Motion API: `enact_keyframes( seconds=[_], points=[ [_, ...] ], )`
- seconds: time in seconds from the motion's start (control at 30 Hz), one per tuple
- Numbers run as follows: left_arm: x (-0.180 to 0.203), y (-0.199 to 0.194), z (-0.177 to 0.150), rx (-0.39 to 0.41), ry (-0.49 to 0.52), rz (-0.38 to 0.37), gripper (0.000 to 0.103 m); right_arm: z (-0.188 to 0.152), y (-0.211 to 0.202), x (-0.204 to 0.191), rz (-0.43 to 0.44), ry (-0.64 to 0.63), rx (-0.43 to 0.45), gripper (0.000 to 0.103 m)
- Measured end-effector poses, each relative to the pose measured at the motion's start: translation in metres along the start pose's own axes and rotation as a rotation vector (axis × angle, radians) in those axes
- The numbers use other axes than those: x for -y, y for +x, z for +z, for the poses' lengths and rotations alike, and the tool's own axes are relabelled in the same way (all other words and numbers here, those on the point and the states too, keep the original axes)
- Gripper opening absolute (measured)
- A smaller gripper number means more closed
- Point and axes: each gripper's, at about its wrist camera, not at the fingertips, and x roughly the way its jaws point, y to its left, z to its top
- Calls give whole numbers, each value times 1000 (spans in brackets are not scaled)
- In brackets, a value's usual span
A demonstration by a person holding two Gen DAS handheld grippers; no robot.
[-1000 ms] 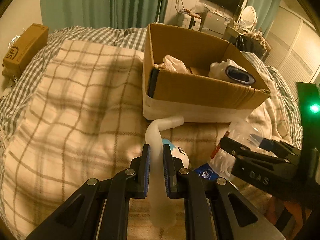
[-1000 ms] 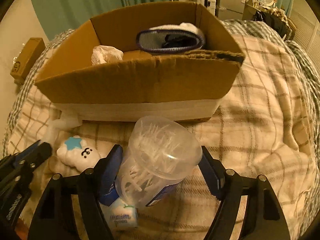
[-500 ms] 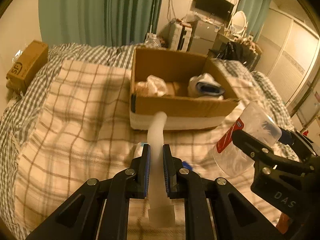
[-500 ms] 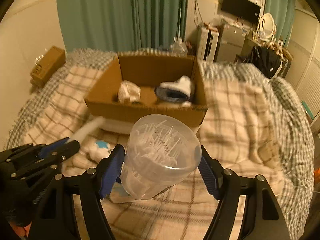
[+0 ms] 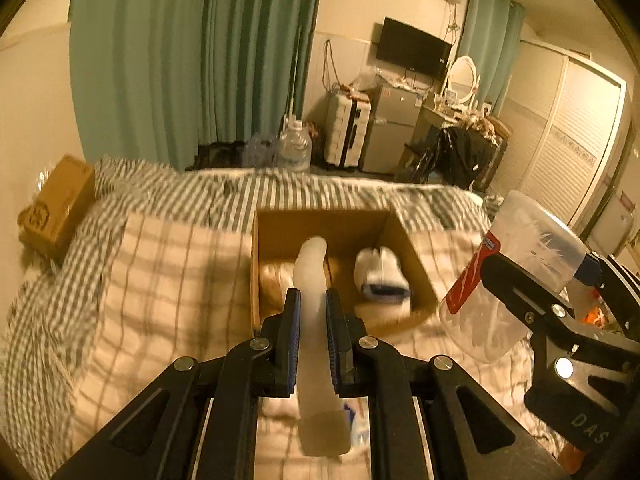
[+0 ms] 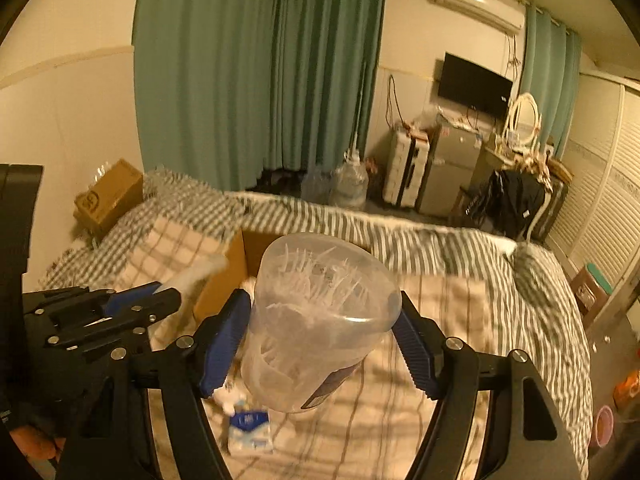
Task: Organize objects
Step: 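Lower the tube and clear bottle into the box and open both tools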
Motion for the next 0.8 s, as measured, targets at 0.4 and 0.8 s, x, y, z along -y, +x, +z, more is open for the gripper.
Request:
enact_keyframes(
  seconds=[0.4,0.8],
  points=[
    [3,63,57,17,30,11,12,57,68,27,28,46,19,70],
    [-2,138,46,-49,26,1,12,46,164,41,74,72,-102,70]
  ],
)
